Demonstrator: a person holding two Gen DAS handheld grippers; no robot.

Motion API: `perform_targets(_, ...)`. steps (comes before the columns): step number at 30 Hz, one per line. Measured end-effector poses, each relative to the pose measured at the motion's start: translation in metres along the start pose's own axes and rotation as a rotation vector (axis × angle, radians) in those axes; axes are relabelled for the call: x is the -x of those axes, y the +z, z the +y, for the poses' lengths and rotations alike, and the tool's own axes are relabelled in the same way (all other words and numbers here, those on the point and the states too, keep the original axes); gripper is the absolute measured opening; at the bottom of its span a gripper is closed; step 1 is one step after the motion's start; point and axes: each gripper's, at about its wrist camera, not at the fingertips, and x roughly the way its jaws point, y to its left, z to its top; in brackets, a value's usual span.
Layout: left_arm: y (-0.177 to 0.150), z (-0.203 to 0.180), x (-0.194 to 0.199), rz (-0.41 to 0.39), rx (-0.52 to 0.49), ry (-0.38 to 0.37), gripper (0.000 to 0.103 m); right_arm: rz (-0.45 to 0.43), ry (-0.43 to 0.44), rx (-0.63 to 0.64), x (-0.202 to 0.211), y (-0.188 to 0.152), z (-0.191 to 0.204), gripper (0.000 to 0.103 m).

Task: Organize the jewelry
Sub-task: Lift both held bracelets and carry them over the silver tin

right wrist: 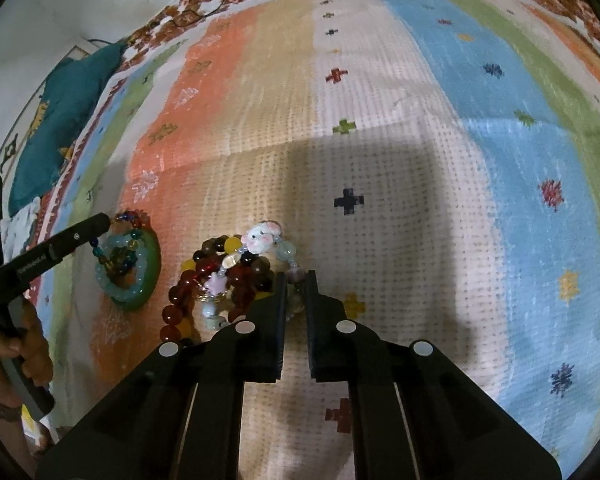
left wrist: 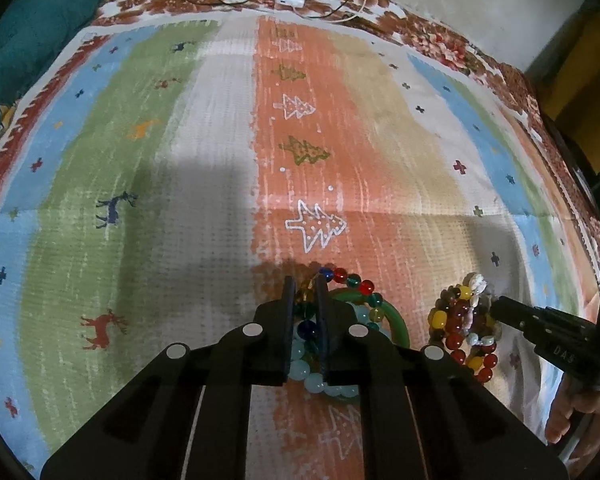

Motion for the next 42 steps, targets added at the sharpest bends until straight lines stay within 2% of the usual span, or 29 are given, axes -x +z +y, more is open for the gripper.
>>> perform_targets(22,-0.012,-0.029,0.065,-0.059,-0.038,0.048,0.009,-0.107,-0.003,0.177,0.076,-0.001,0.053,0.009)
perform_targets(31,-0.029,-0.04,0.092,-0.08,-0.063,0.051,0.009,-0.148,0.042,0.214,0.107,-0.017,0.071,0.009)
perform_targets(32,-0.031,-0.041,0.095,-0.083,-0.065,0.05,0.009,-0.151,0.044,0.217,0.11,-0.019,0.073,0.009)
perform_targets(33,-0.033,-0.042,0.099,-0.088,-0.069,0.051,0.009,-0.153,0.046,0.222,0.112,-0.021,0.076,0.002)
perform_targets(34,-0.034,-0.044,0.102,-0.091,-0.074,0.053,0.009,-0.155,0.046,0.225,0.115,-0.023,0.077,0.001)
perform_targets(42,-0.049,-0.053,0.115,-0.108,-0.082,0.03,0.009,-0.161,0.027,0.252,0.123,-0.035,0.083,0.001)
